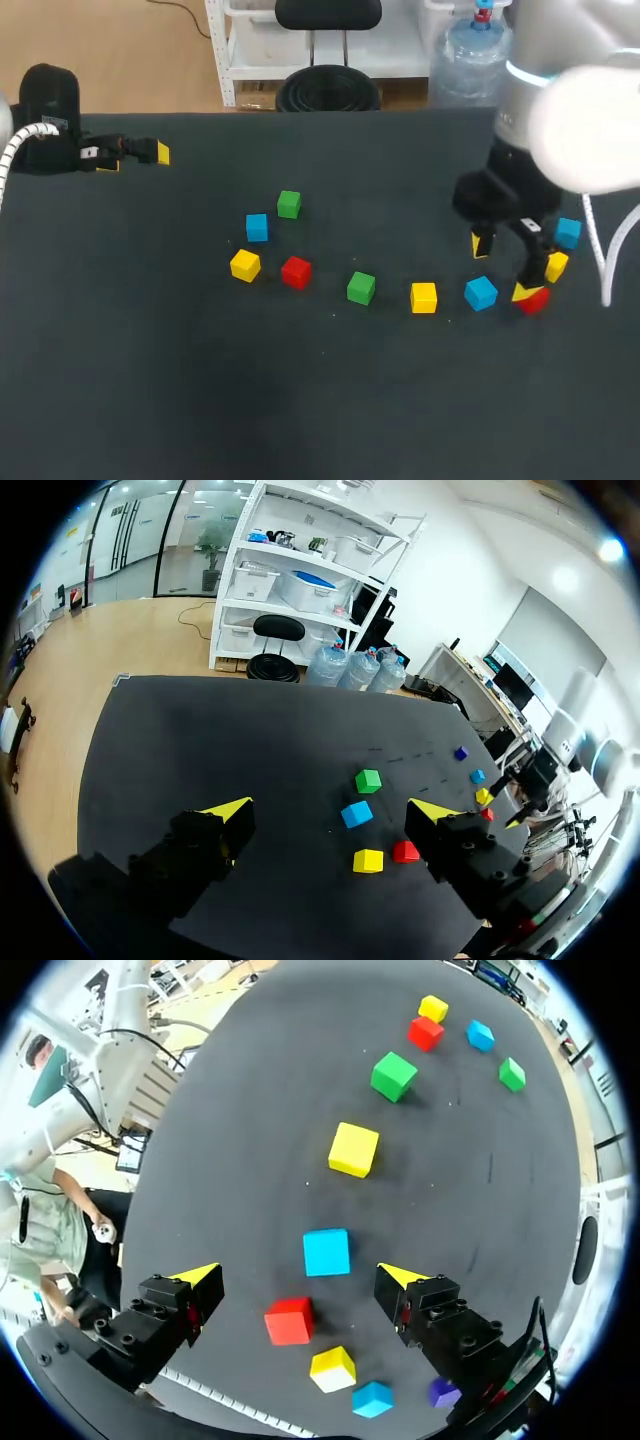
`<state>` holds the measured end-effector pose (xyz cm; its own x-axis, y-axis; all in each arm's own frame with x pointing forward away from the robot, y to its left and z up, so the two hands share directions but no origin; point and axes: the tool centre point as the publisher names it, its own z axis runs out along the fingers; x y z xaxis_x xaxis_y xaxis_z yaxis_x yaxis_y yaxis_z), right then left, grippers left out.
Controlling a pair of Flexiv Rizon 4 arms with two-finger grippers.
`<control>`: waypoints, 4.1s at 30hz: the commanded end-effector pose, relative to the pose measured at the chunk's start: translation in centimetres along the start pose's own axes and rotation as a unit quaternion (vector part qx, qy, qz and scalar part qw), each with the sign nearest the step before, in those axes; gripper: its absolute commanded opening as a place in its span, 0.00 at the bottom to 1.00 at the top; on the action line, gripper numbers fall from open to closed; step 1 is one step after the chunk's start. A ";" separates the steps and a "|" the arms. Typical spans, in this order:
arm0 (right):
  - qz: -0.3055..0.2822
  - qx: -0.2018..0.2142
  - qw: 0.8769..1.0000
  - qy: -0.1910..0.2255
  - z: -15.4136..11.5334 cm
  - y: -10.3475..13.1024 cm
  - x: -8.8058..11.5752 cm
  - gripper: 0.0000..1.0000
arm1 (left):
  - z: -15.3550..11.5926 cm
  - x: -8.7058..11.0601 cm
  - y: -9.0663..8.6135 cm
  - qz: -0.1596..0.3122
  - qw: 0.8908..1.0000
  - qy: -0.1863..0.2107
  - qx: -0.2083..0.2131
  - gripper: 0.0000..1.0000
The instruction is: Place the blue cubes, place green cubes on the blue cubes, place the yellow cubes on the green cubes, then place the red cubes on the yellow cubes, and place purple cube on the red cubes.
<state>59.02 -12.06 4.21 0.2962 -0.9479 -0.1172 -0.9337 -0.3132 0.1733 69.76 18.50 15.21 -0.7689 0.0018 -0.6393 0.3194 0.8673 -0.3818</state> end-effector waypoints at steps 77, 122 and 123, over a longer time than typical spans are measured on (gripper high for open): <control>0.092 0.080 0.991 -0.061 -1.1 -3.8 0.0 0.00 | 0.1 0.0 0.1 0.000 1.000 -0.002 0.002 1.00; 0.062 0.074 0.994 -0.057 -1.6 -6.8 -3.6 0.00 | 0.1 0.0 0.1 0.000 1.000 -0.002 0.002 1.00; 0.062 0.072 0.994 -0.056 -1.4 -7.0 -3.8 0.00 | 0.1 0.0 0.1 0.000 1.000 -0.002 0.002 1.00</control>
<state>64.10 -7.18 5.34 0.1615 -0.9618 -0.2212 -0.9837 -0.1747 0.0416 69.76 18.50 15.21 -0.7690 0.0018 -0.6393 0.3194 0.8673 -0.3818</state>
